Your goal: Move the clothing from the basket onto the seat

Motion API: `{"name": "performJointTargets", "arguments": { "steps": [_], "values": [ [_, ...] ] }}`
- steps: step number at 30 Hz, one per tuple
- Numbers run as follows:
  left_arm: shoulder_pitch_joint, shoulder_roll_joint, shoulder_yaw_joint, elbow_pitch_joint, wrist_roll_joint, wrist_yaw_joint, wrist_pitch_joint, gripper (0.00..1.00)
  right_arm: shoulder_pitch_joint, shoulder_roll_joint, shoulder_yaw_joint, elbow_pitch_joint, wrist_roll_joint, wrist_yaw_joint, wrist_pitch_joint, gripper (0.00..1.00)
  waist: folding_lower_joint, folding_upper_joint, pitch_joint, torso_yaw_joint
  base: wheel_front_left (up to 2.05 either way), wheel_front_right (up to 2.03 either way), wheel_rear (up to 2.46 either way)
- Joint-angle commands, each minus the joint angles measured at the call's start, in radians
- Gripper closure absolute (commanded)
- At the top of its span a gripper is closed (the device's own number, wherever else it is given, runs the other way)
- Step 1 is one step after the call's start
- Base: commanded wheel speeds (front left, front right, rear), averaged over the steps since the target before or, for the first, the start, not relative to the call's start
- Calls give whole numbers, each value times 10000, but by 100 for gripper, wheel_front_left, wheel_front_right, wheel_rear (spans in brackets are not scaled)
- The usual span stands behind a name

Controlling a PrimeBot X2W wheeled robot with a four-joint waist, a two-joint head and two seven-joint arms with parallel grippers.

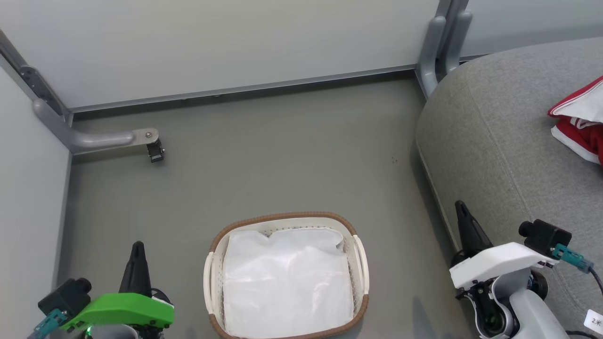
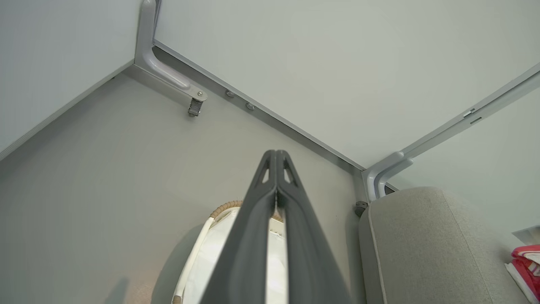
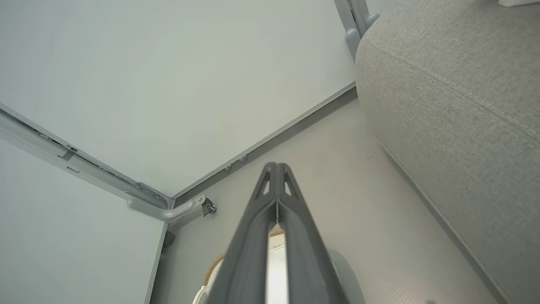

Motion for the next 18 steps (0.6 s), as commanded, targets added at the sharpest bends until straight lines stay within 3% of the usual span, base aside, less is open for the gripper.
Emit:
{"name": "performJointTargets", "arguments": {
  "steps": [1, 18],
  "values": [
    [-218, 45, 90, -153, -360, -30, 70, 100, 22, -81, -69, -187, 361, -3, 67, 100, 0, 0, -16, 7, 0, 0, 0],
    [-319, 61, 268, -356, -2659, -47, 695, 100, 266, -134, -436, -474, 2735, -5, 648, 100, 0, 0, -219, 74, 0, 0, 0]
  ]
}}
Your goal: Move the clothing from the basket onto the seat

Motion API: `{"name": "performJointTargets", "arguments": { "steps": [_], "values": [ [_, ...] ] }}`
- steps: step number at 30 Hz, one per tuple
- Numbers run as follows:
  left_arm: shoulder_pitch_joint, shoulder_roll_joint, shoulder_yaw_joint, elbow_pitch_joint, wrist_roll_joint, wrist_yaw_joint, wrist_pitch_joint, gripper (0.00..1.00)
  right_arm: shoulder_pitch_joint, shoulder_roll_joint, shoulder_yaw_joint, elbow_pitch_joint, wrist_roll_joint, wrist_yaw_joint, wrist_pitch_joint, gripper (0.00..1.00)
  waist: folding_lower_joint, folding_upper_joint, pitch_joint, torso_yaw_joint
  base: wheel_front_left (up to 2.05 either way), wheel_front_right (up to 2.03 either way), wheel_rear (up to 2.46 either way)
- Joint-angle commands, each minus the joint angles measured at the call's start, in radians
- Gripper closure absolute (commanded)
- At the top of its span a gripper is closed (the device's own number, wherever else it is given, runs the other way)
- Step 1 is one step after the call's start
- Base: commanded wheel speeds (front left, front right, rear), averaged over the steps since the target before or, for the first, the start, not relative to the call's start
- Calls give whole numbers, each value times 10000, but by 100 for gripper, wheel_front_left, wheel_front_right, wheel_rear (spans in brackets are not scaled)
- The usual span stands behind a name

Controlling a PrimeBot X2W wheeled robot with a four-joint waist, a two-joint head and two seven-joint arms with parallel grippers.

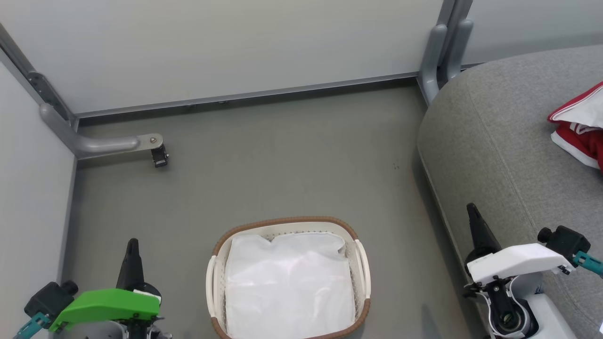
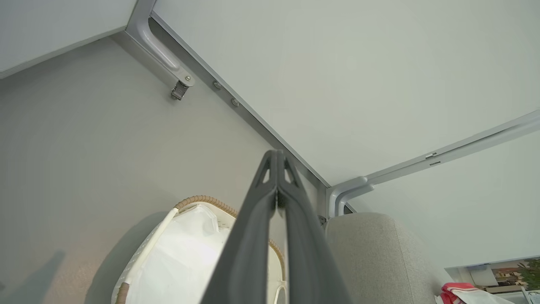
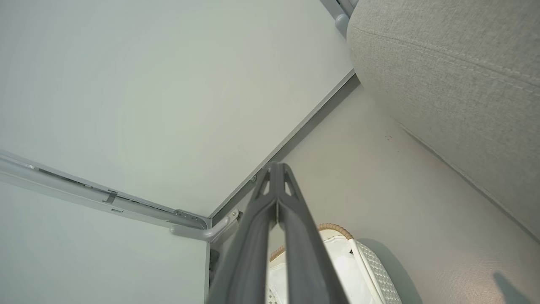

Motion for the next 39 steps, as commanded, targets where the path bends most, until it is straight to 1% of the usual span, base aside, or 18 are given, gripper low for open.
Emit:
{"name": "performJointTargets", "arguments": {
  "steps": [1, 20, 39],
  "values": [
    [-246, 58, 47, -143, -328, -46, 73, 100, 65, -56, -72, -153, 314, -3, 95, 100, 0, 0, -18, 7, 0, 0, 0],
    [-334, 74, 218, -324, -2316, -64, 614, 100, 275, -71, -435, -398, 2344, -5, 629, 100, 0, 0, -230, 77, 0, 0, 0],
    [-402, 86, 341, -451, -4009, -80, 1065, 100, 441, -61, -769, -602, 4025, -5, 1105, 100, 0, 0, -442, 147, 0, 0, 0]
  ]
}}
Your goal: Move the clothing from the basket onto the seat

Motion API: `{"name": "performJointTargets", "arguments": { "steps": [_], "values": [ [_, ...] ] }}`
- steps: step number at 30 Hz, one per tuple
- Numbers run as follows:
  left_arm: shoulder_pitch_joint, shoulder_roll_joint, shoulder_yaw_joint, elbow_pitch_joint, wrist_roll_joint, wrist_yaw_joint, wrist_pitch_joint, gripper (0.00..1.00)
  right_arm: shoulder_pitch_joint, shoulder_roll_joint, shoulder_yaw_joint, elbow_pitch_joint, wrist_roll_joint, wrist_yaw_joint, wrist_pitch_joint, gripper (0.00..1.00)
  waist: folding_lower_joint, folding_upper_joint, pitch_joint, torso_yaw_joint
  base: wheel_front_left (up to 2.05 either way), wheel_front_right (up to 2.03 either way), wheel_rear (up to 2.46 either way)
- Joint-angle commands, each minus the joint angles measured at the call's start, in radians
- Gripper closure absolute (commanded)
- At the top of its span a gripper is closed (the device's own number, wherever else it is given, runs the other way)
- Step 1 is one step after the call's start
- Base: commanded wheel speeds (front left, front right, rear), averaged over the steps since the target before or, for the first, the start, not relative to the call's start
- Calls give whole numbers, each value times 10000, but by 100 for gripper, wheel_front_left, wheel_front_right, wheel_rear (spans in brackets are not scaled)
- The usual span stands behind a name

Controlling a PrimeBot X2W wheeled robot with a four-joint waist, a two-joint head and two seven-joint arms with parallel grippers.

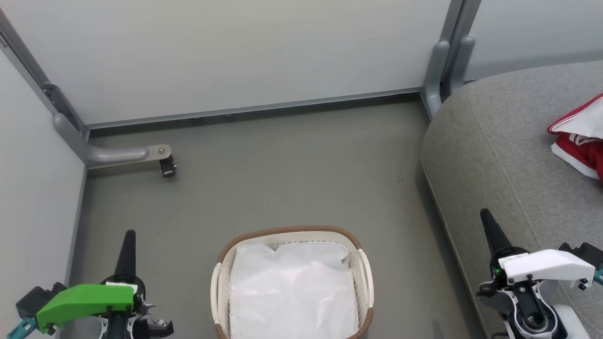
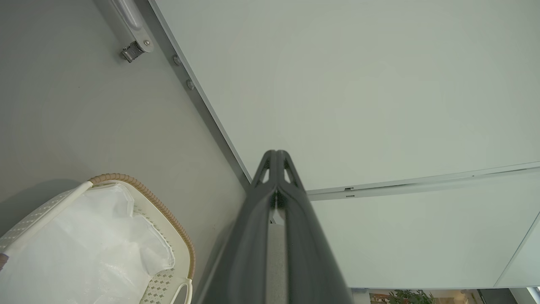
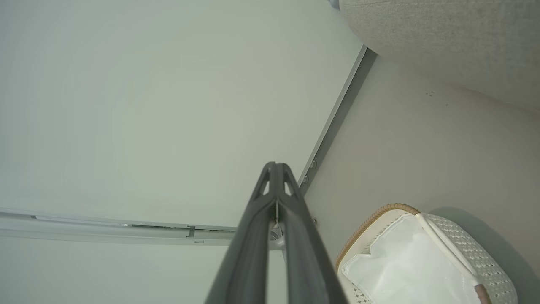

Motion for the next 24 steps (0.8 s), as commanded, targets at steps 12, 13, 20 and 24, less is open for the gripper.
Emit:
{"name": "performJointTargets", "arguments": {
  "steps": [12, 13, 20, 24],
  "values": [
    [-249, 78, 116, -152, -1091, -74, 287, 100, 181, -14, -247, -210, 1083, -3, 324, 100, 0, 0, -140, 48, 0, 0, 0],
    [-253, 78, 121, -157, -1167, -75, 297, 100, 190, -13, -262, -217, 1144, -3, 341, 100, 0, 0, -150, 51, 0, 0, 0],
    [-280, 82, 166, -203, -1666, -75, 436, 100, 237, -2, -376, -277, 1648, -4, 493, 100, 0, 0, -229, 77, 0, 0, 0],
    [-294, 84, 188, -227, -1953, -78, 521, 100, 240, 4, -438, -313, 1912, -4, 577, 100, 0, 0, -273, 92, 0, 0, 0]
  ]
}}
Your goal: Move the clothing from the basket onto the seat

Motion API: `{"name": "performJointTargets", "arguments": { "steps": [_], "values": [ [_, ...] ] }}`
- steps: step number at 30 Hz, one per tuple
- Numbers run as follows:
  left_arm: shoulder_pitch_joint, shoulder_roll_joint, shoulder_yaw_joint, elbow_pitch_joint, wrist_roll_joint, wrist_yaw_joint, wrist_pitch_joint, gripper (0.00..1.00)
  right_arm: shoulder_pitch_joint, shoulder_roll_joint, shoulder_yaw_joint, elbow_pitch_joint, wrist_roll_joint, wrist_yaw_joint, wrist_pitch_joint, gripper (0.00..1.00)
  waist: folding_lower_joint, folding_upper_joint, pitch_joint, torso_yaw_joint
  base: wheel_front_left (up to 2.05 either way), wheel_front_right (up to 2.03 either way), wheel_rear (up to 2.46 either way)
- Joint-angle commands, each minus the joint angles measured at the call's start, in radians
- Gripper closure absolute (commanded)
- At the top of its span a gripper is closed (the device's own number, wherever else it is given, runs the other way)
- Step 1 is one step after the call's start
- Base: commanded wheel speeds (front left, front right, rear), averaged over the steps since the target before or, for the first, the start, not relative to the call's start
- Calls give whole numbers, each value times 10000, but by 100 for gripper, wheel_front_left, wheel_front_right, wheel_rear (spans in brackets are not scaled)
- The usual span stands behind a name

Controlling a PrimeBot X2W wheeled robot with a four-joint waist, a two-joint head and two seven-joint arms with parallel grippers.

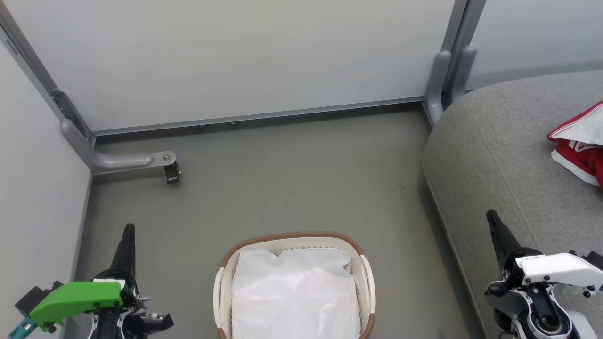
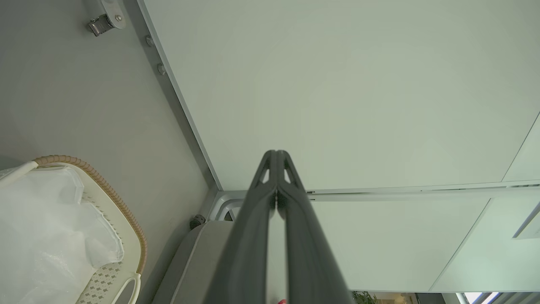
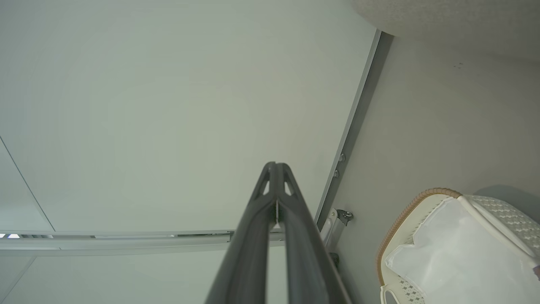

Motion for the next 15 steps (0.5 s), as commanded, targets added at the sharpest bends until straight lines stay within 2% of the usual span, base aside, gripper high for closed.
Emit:
{"name": "performJointTargets", "arguments": {
  "steps": [1, 15],
  "values": [
    [-191, 72, 68, -84, -230, -54, 69, 100, 73, -4, -74, -80, 209, -2, 81, 100, 0, 0, -19, 8, 0, 0, 0],
    [-206, 77, 120, -133, -980, -62, 293, 100, 189, 23, -245, -162, 950, -3, 323, 100, 0, 0, -158, 54, 0, 0, 0]
  ]
}}
